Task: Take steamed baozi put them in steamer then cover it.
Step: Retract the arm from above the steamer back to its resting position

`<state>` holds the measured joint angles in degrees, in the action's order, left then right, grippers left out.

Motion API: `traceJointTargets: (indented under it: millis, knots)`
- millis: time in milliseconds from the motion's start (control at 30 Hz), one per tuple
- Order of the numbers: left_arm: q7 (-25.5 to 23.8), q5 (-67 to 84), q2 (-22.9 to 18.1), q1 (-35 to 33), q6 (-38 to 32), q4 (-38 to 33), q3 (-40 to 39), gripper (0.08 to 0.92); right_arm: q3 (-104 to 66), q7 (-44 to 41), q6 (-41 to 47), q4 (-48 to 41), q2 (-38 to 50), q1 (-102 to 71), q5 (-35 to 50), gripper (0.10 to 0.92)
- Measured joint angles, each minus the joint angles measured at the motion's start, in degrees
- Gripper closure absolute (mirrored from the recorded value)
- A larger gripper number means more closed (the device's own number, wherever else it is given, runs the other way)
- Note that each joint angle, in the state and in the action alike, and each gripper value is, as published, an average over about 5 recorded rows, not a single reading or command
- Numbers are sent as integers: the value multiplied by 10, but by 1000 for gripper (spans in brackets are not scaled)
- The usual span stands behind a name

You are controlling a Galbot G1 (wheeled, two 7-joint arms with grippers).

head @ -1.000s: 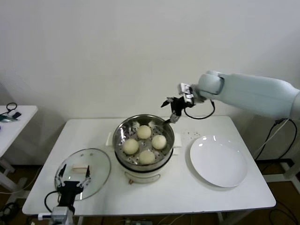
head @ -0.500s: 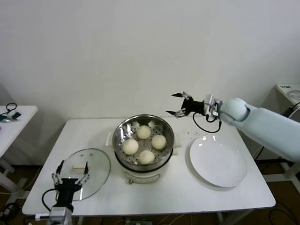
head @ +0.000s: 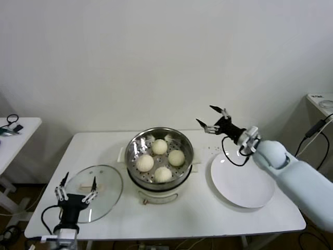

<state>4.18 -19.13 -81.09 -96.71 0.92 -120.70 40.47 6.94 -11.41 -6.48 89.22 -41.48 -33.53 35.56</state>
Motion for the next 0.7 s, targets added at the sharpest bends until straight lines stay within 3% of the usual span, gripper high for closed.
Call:
traceJointTargets:
  millis: [700]
  knots:
    - [36,-426,28,29,29,71,-37,177,-339,7,-30,73,-137,-362,-62,203]
